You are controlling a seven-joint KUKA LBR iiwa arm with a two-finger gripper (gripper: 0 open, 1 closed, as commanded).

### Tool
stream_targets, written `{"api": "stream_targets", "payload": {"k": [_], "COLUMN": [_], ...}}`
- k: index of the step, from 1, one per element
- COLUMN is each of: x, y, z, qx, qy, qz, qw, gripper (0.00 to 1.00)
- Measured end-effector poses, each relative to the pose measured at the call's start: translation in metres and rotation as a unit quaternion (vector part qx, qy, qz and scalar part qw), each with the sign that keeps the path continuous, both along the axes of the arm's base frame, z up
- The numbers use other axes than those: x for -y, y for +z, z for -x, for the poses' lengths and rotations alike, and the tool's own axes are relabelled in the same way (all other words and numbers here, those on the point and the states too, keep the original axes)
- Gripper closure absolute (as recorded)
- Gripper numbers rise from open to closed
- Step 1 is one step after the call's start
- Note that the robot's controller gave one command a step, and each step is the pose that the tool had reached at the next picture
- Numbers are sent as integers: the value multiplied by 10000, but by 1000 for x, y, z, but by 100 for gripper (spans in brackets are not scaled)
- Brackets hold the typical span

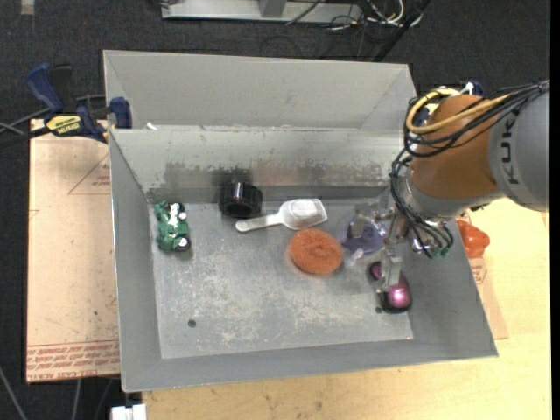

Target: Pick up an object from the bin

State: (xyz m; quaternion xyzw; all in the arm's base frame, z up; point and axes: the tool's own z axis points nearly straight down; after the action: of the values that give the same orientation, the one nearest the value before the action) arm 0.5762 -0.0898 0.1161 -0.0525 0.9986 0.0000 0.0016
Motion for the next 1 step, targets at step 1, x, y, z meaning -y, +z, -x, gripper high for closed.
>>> {"api": "stream_targets", "payload": {"k": [1], "x": [-54], "y": [16], "z": [-38], "qx": [-5], "qy": [268], "qz": [-2], "qw": [9996], "gripper": [0]}}
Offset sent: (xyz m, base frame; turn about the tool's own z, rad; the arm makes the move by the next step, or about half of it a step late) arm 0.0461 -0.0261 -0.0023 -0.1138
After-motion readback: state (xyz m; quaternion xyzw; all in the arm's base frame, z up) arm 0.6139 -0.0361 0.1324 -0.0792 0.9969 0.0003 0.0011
